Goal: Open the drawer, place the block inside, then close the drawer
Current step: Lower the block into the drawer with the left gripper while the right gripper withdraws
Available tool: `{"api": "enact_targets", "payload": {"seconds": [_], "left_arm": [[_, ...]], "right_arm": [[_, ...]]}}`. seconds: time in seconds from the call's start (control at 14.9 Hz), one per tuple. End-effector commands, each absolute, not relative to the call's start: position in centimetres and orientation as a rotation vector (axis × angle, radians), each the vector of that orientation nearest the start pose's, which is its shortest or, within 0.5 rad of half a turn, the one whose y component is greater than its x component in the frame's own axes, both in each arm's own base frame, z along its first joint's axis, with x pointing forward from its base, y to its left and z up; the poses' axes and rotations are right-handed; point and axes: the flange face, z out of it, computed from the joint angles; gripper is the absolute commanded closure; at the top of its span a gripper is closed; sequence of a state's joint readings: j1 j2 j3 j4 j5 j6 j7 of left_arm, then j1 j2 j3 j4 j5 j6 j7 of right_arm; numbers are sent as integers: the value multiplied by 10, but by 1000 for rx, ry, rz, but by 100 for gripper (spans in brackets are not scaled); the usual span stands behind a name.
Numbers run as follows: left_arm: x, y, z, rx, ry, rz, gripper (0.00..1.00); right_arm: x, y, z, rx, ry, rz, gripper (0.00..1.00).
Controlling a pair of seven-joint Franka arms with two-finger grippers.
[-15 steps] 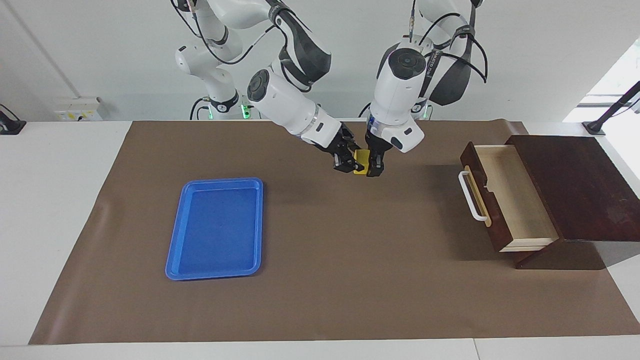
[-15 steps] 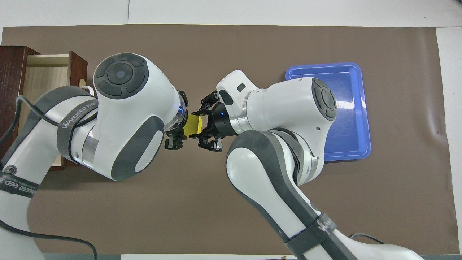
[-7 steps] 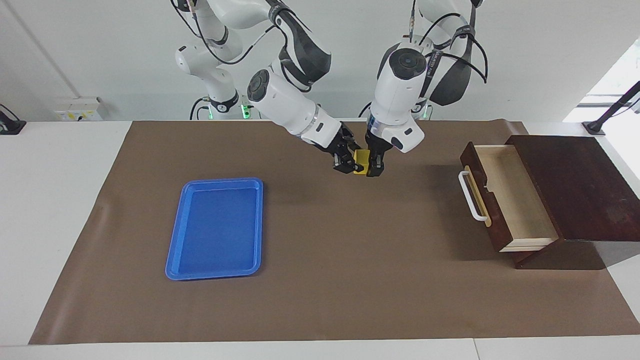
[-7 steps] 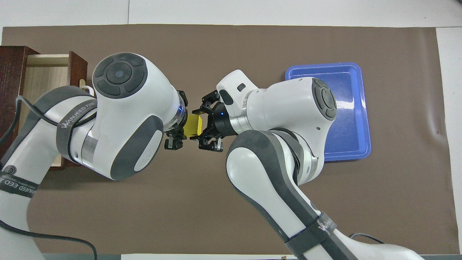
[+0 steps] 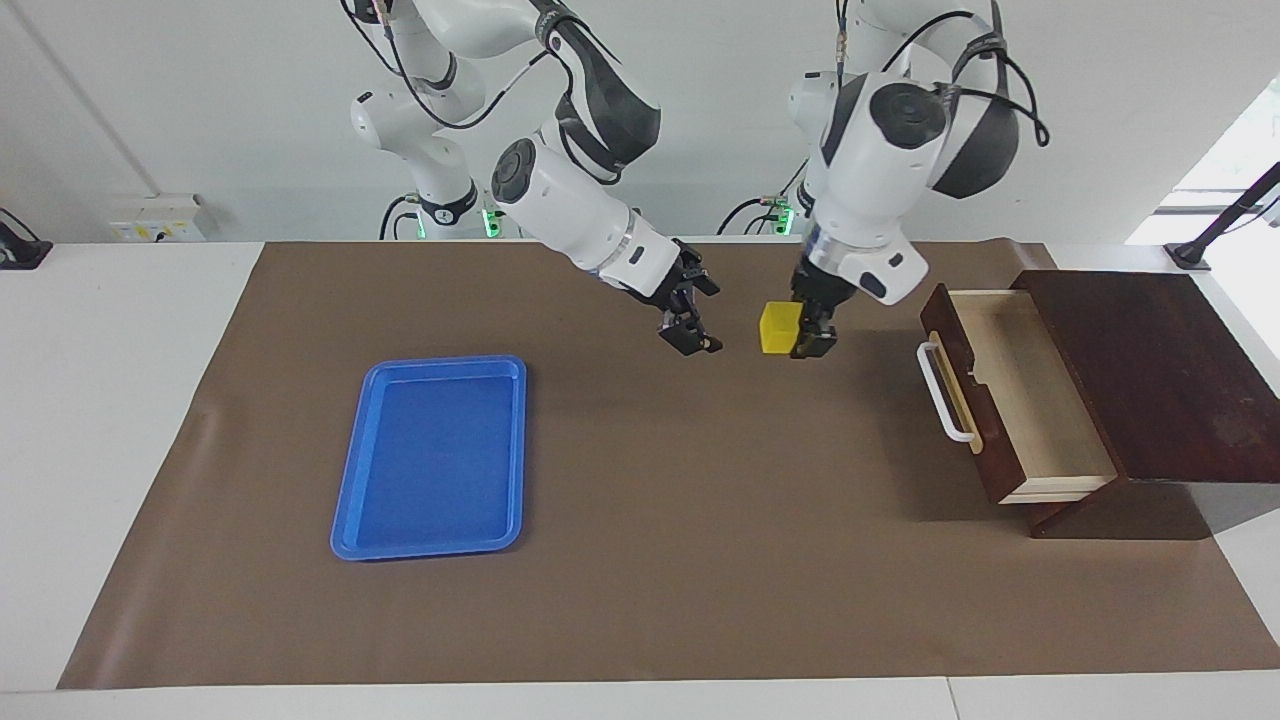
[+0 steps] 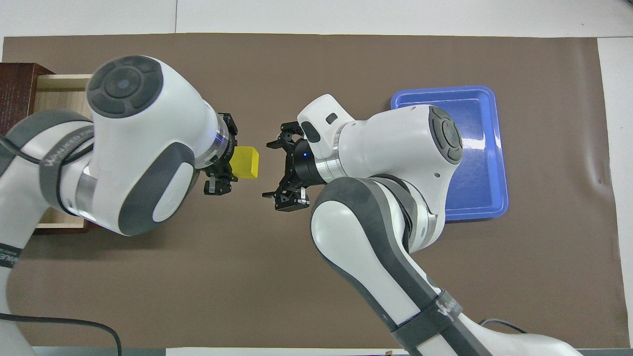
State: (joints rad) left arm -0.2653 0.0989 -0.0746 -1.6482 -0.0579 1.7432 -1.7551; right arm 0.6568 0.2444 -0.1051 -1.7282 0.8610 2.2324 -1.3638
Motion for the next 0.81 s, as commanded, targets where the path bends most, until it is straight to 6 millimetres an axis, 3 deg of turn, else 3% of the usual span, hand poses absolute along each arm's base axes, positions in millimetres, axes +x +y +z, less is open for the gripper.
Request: {"api": "enact_targets", "payload": {"seconds": [0.0, 0.2, 0.4, 0.54, 0.74], "left_arm": [[569, -113, 575, -2422, -2035, 115, 100], [582, -21, 572, -2443, -2046, 87, 100], [583, 35, 550, -2443, -2058, 16, 100], [583, 56, 527, -2408, -2071, -16, 100], [580, 63, 494, -2391, -2062, -13, 100]], "right_arm": [[554, 352, 481, -1869, -1640, -620, 0], [567, 313, 488, -1883, -1601, -585, 0], [582, 270, 489, -1902, -1553, -554, 0], [594, 232, 489, -1930, -1503, -536, 0], [605, 169, 498, -2018, -1481, -516, 0]]}}
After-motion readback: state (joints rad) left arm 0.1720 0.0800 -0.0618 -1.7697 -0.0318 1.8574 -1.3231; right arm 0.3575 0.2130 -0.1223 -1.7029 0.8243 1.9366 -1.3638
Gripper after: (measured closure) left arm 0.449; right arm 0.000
